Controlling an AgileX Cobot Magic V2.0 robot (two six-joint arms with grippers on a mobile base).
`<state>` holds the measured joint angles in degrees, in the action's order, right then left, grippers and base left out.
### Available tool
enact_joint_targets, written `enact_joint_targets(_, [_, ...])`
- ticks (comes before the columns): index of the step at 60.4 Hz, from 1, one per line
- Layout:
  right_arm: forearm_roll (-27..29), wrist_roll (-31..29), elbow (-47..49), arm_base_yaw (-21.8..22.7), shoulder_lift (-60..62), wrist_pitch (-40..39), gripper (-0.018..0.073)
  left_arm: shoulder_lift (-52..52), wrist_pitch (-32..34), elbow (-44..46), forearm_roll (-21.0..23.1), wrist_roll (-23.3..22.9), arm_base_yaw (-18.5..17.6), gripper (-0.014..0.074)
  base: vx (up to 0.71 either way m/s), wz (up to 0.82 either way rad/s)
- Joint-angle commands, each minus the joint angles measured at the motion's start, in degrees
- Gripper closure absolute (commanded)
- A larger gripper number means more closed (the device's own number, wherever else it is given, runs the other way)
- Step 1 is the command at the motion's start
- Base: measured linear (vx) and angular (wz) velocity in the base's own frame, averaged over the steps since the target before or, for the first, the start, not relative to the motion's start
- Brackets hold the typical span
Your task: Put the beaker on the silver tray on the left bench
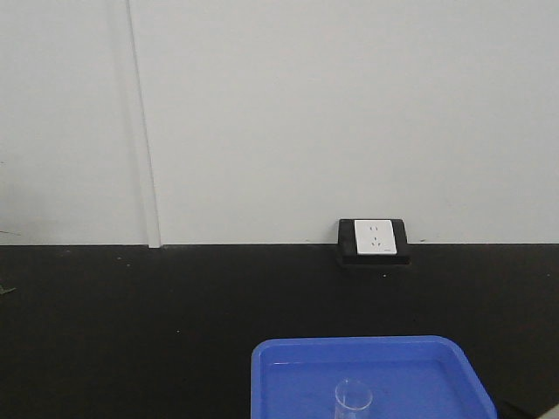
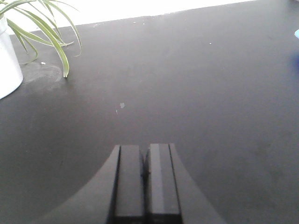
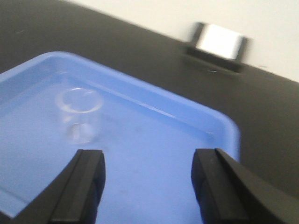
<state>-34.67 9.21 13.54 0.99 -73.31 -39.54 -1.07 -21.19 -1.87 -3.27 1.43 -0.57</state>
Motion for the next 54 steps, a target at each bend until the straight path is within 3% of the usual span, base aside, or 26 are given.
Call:
enact_joint_targets(1, [-3.1,1.0,4.4,-2.0,-4.4,-6.2,0.0074,-0.4,4.3,-1.1,0.2,-0.1,-0.3,0.0595,0.00,0.00])
enact_joint_targets(12, [-1.1,1.0,12.0,-8.3,-15.1,-5.5,0.0008,-0.4,4.3,-1.1,0.2,-0.1,-0.3,0.0595,0.00,0.00])
enact_joint_targets(20, [4.3,1.0,16.3,-10.7,-22.3,-5.8,-0.0038,-0.4,4.3,-1.1,0.2,-0.1,-0.3,0.0595,0.00,0.00])
enact_joint_targets(29, [4.9,0.9,21.2,-12.9,-29.5,-6.3,-0.0044,-0.4,4.3,-1.1,0.2,-0.1,-0.3,0.0595,0.00,0.00])
enact_joint_targets(54, [4.8,1.9,33.9,-12.9,-42.0,-6.8,-0.0034,-0.4,4.3,-1.1,0.2,-0.1,-0.3,0.0595,0.00,0.00])
